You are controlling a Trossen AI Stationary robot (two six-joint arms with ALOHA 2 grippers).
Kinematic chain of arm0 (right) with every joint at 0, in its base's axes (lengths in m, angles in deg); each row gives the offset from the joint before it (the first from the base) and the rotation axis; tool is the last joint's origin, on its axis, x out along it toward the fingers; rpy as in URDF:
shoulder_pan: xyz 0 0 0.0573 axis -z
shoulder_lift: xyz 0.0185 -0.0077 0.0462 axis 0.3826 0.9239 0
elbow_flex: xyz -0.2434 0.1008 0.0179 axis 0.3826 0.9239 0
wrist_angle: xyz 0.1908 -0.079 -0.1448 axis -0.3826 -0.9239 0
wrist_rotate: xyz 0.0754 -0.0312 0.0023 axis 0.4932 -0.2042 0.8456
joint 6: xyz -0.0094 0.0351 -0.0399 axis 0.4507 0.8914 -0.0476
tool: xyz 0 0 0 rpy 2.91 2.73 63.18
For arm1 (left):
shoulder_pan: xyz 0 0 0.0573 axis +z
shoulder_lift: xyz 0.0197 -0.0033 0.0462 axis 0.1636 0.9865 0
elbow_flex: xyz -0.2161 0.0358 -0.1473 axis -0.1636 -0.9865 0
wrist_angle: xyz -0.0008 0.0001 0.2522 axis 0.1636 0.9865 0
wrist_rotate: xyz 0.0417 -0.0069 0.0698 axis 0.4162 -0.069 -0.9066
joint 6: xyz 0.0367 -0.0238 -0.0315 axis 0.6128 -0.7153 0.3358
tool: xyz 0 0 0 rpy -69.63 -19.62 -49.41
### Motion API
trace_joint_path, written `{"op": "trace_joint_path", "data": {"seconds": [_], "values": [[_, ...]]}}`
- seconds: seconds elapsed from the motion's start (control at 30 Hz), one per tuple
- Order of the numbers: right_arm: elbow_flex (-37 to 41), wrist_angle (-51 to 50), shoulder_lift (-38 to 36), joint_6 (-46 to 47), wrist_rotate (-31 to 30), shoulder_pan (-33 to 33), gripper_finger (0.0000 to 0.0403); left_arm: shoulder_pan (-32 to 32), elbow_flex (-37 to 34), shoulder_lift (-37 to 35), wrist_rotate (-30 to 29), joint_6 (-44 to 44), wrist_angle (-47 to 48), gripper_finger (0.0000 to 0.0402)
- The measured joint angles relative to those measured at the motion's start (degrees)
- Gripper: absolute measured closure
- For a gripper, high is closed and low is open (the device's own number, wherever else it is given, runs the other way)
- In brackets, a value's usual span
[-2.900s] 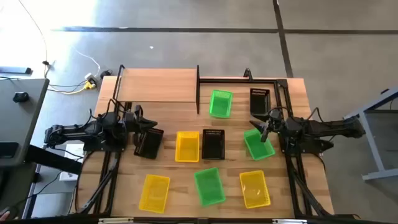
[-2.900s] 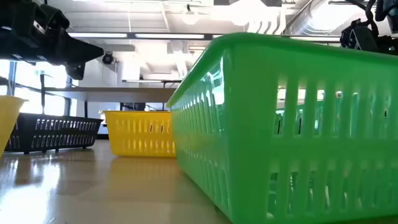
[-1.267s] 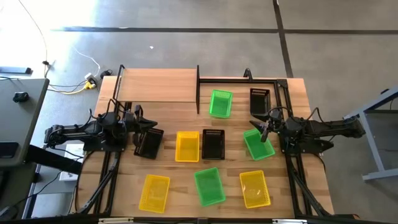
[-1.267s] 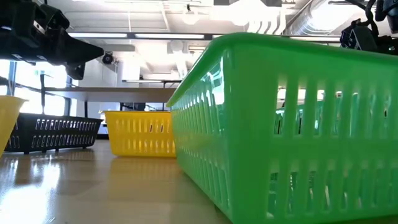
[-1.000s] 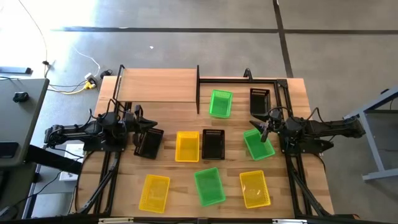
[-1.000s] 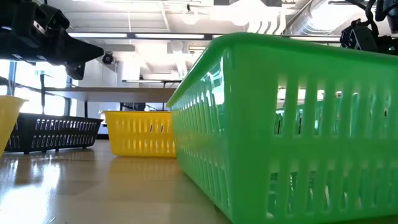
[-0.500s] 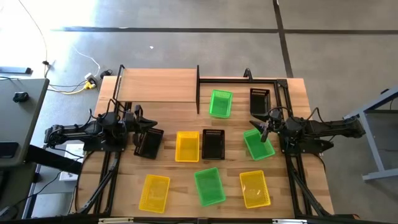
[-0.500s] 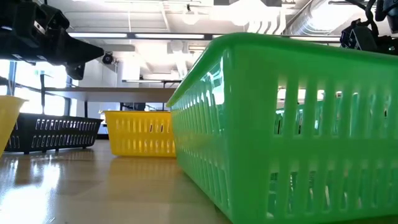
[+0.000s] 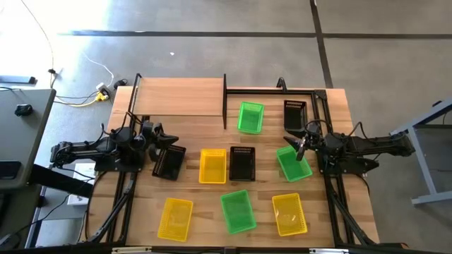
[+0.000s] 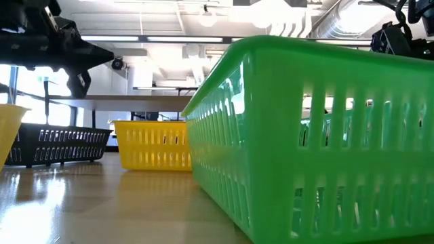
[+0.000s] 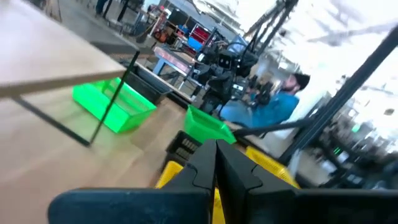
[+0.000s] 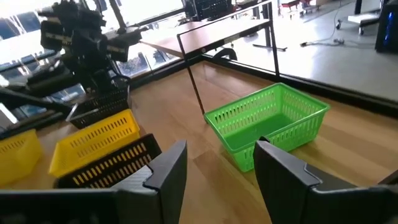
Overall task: Stack baskets on shelf by color
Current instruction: Put the top green basket on the shelf
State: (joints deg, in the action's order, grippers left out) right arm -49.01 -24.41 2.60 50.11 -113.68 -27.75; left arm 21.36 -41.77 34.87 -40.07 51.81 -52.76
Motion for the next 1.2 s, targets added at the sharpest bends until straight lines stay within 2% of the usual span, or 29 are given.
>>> {"op": "trace_joint_path", "data": {"seconds": [0.17, 0.3, 0.57, 0.77, 0.93, 1.07, 1.2], "values": [[0.0, 0.0, 0.0, 6.6, -0.3, 0.0, 0.0234, 0.0, 0.0, 0.0, 0.0, -5.5, 0.0, 0.0401], [0.1, 1.2, 0.0, 13.4, -3.8, 0.0, 0.0234, 0.0, 0.0, 0.0, 0.0, -5.4, 0.0, 0.0401], [0.1, 12.7, -0.1, 15.1, -7.6, 0.0, 0.0234, 0.0, 0.0, 0.0, 0.0, -3.8, 0.1, 0.0401], [0.1, 24.8, -0.1, 6.7, -12.2, 0.0, 0.0234, 0.0, 0.0, 0.0, -3.4, -0.9, 0.0, 0.0401], [0.0, 35.1, -0.1, -0.3, -15.8, 0.0, 0.0234, 0.0, 0.0, 0.0, -3.9, -2.1, -0.2, 0.0401], [-4.6, 34.3, 0.7, -3.3, -15.7, 0.0, 0.0234, 0.0, 0.0, 0.0, -3.9, -2.1, -0.2, 0.0401], [-12.9, 27.2, 5.5, -8.3, -15.6, 0.0, 0.0234, 0.0, 0.0, 0.0, -3.9, -2.1, -0.2, 0.0401]]}}
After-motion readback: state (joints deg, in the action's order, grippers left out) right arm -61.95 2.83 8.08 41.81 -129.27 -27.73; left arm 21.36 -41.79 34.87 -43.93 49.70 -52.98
